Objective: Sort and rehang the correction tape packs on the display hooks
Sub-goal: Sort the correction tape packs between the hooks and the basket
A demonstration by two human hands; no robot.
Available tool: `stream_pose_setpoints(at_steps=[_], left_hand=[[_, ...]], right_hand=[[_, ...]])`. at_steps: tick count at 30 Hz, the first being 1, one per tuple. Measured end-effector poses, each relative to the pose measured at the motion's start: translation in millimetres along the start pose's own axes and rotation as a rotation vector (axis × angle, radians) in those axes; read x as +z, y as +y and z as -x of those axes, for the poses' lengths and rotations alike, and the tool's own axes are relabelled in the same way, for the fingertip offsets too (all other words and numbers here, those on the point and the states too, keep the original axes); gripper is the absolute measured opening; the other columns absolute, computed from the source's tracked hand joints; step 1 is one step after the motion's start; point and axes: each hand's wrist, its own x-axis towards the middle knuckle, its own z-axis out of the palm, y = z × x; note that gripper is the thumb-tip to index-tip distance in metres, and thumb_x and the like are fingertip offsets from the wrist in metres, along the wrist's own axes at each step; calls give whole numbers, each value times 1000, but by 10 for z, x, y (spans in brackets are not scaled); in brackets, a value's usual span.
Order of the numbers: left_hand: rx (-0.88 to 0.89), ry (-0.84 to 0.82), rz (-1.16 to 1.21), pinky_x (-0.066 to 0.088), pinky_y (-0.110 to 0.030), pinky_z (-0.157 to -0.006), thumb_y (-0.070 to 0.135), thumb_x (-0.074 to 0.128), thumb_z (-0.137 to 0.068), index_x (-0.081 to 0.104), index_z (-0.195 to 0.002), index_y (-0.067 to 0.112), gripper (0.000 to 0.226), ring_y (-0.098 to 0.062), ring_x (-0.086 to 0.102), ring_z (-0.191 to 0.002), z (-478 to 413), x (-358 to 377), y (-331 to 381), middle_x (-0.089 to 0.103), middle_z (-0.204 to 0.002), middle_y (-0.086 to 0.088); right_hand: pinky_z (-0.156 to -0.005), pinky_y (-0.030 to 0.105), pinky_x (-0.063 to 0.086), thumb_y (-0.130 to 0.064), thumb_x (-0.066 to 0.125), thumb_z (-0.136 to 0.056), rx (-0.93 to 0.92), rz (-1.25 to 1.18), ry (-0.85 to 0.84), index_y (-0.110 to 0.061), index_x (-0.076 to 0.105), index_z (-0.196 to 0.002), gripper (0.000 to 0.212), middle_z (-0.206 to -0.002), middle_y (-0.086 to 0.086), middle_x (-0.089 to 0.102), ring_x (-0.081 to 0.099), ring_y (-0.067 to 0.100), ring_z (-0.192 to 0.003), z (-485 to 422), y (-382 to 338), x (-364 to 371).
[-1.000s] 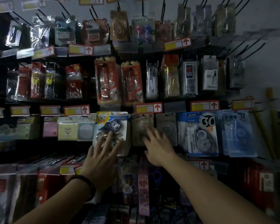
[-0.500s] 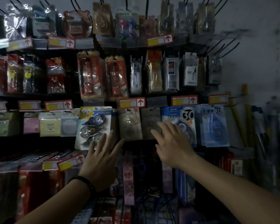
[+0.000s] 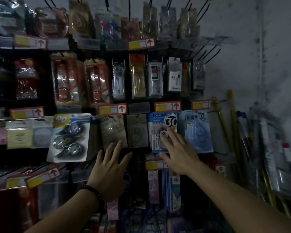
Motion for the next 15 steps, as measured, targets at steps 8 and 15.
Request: stream_pose_setpoints(at_steps=[8,15], left_hand=[[-6,-10,-3,11,-62,-130,64,54,-92,8,-169,36,94,-40,-6,-164,27,15,-8,-17,-177,-13],[-6,-31,-36,11,-61,-131,66,53,-92,9,-169,36,94,-38,-3,-164,46,-38,10,-15,-177,-12]], right_hand=[[-127,57,22,-66,28,-106,37,-13,-153,-29,3,-168,77,-176,2,-17,-10,25,-162,-292,0,-91],[-125,55,23,-57,35,-107,-11,-11,-78,-24,16,-167,71,-176,6,-3,0,28,-162,-219,-22,-172]])
